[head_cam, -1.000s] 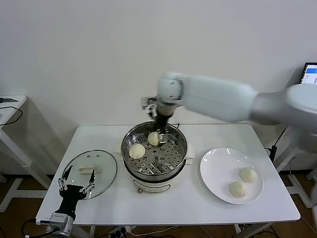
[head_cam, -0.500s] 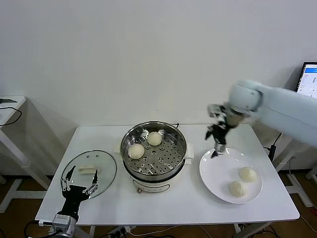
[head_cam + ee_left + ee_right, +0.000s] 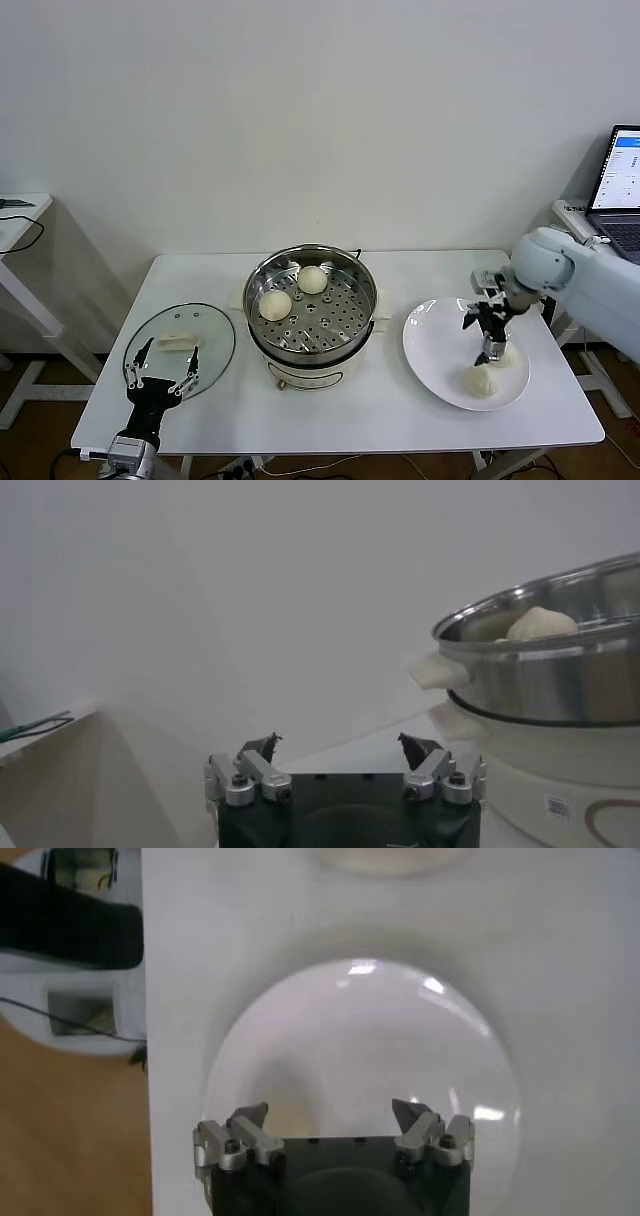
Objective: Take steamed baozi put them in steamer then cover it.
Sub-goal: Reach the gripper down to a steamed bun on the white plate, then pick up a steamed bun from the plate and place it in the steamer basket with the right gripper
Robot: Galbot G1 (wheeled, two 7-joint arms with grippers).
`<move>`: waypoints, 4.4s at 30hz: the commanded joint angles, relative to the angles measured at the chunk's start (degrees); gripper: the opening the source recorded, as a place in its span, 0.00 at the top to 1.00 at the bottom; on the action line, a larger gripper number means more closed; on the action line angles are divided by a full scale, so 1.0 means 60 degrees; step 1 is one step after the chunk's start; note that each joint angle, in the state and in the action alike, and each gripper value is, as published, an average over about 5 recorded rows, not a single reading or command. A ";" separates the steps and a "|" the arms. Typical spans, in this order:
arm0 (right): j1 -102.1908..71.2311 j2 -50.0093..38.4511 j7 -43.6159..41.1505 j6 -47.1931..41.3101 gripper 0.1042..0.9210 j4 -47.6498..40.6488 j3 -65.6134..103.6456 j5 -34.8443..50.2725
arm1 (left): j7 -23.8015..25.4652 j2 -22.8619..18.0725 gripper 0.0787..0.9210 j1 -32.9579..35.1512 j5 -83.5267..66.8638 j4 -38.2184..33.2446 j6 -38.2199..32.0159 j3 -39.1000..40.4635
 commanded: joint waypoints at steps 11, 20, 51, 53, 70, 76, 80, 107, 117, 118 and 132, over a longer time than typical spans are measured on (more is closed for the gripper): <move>-0.1440 0.0167 -0.0142 0.0338 0.12 -0.0600 0.0708 -0.1260 | 0.0006 0.0013 0.12 -0.0146 0.0002 0.0234 0.0027 0.0028; -0.1574 0.0691 -0.0040 0.0393 0.12 -0.0995 0.0721 -0.1460 | 0.0004 0.0015 0.12 -0.0163 -0.0009 0.0251 0.0045 -0.0003; 0.0365 0.0393 -0.0189 0.0430 0.31 -0.0502 0.0093 -0.0324 | -0.0021 -0.0002 0.12 -0.0133 -0.0005 0.0122 0.0074 0.0013; 0.1588 0.0473 -0.0210 0.0496 0.31 -0.0456 -0.0539 0.0125 | -0.0026 0.0013 0.12 -0.0123 -0.0004 0.0093 0.0087 0.0007; 0.7149 0.3483 -0.0099 0.4088 0.31 0.0263 -0.3691 0.0985 | 0.0017 0.0065 0.12 -0.0168 -0.0044 0.0116 0.0099 -0.0080; 0.7104 0.4958 0.0351 0.6419 0.31 -0.0012 -0.3920 -0.0214 | 0.0028 0.0107 0.12 -0.0225 -0.0092 0.0173 0.0118 -0.0102; 0.6896 0.5744 0.0823 0.7222 0.31 -0.0288 -0.4141 -0.0596 | 0.0051 0.0144 0.12 -0.0256 -0.0169 0.0218 0.0122 -0.0145; 0.5756 0.7125 0.1354 0.8764 0.31 0.0123 -0.4913 -0.0395 | 0.0135 0.0253 0.12 -0.0476 -0.0323 0.0571 0.0116 -0.0322; 0.5174 0.7604 0.1217 0.8693 0.31 -0.0383 -0.4925 -0.0542 | 0.0129 0.0246 0.12 -0.0449 -0.0343 0.0591 0.0108 -0.0426; 0.5132 0.7636 0.1186 0.8691 0.31 -0.0397 -0.4920 -0.0558 | 0.0131 0.0245 0.12 -0.0443 -0.0347 0.0591 0.0106 -0.0441; 0.4743 0.7850 0.0960 0.8433 0.30 -0.0615 -0.4910 -0.0781 | 0.0139 0.0233 0.12 -0.0417 -0.0374 0.0596 0.0100 -0.0472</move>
